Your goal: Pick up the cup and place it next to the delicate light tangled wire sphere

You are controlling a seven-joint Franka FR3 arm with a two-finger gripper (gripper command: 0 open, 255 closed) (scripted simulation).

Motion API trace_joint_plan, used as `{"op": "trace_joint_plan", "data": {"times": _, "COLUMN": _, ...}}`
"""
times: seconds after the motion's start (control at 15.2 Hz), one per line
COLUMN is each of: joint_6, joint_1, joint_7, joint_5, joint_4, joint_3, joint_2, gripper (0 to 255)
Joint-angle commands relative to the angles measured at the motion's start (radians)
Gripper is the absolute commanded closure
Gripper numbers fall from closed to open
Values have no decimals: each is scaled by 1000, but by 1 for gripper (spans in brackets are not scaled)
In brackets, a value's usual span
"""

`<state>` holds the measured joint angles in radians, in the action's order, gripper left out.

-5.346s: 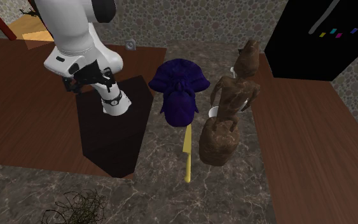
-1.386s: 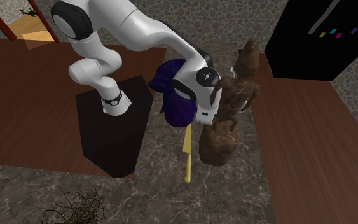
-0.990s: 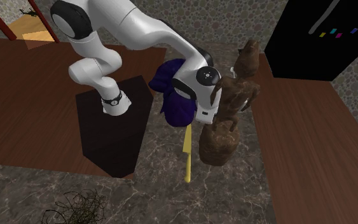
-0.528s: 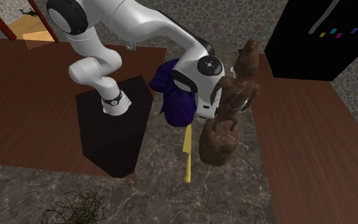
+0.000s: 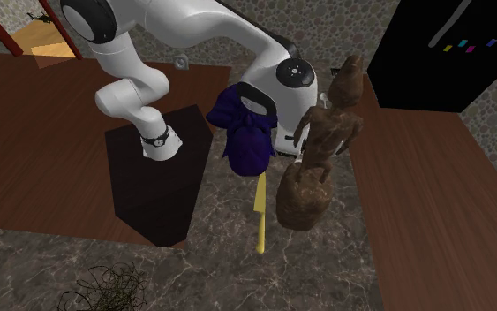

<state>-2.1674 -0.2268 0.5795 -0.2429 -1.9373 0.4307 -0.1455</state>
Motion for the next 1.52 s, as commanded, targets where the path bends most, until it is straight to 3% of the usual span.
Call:
{"op": "trace_joint_plan", "data": {"times": 0.0, "joint_6": 24, "joint_1": 1, "joint_7": 4, "joint_5": -1, "joint_4": 16, "joint_3": 0, "joint_2": 10, "gripper": 255}}
{"op": "trace_joint_plan", "data": {"times": 1.45, "joint_6": 302, "joint_1": 10, "joint_7": 61, "joint_5": 7, "joint_4": 254, "joint_3": -3, "joint_2": 59, "gripper": 255}}
